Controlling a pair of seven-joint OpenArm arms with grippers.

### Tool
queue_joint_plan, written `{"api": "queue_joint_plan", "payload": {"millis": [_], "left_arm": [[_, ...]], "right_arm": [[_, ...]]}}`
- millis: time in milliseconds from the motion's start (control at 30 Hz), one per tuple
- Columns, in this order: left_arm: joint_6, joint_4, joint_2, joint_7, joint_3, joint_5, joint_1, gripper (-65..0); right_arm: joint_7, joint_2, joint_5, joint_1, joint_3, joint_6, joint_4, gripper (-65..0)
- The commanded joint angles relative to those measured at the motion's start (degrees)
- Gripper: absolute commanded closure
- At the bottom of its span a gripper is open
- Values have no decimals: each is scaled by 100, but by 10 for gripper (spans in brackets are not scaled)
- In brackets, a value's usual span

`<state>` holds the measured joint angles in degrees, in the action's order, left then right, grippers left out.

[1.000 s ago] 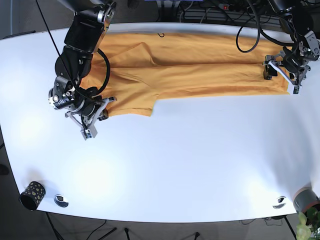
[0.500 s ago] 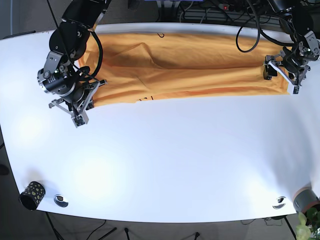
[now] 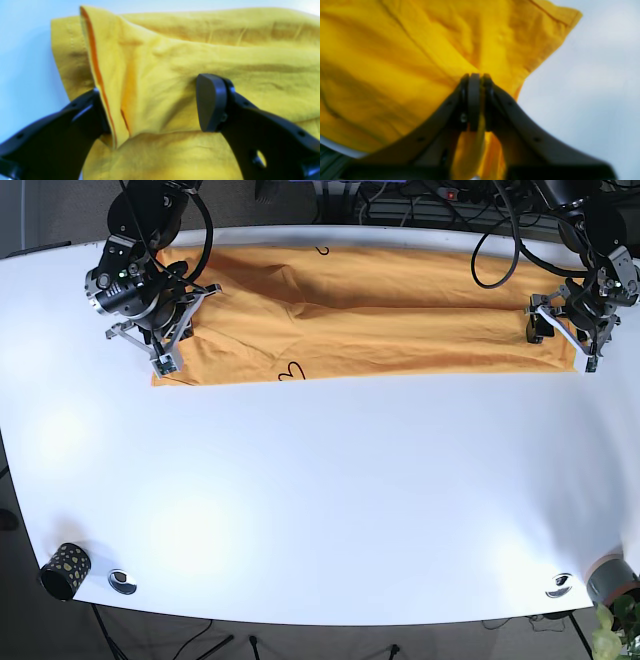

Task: Fold the T-shirt properly
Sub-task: 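Regrasp the strip's ends with both grippers and press them flat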

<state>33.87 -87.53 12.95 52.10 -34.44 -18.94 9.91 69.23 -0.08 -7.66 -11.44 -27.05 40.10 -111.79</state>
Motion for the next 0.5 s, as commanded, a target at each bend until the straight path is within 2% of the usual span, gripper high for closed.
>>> {"api": "queue_joint_plan", "payload": {"millis": [0,67,133,233,367,467], "left_arm": [[-7,-52,81,26,-16,-9,-29,-421],[-7,-52,81,26,-16,-9,-29,-421],[-7,-61,72,26,-16,-36,-29,-421],[-7,-113,54,26,-16,-45,-37,-421],[2,-342,46,26,-42,-352,-231,-422],[-7,-527,46,26,-104,-836,-231,-422]], "right_arm": [[-70,-85,23,41,-359,-10,-96,-159],[-70,-137,23,58,-526,-10,-96,-258],[-70,-199,23,76,-649,-10,-131,-393],[-70,-181,-311,67,-667,-10,-263,-506],[-9,-155,-1234,-82,-640,-10,-360,-533],[123,-76,-1893,-232,-623,-10,-342,-533]]}}
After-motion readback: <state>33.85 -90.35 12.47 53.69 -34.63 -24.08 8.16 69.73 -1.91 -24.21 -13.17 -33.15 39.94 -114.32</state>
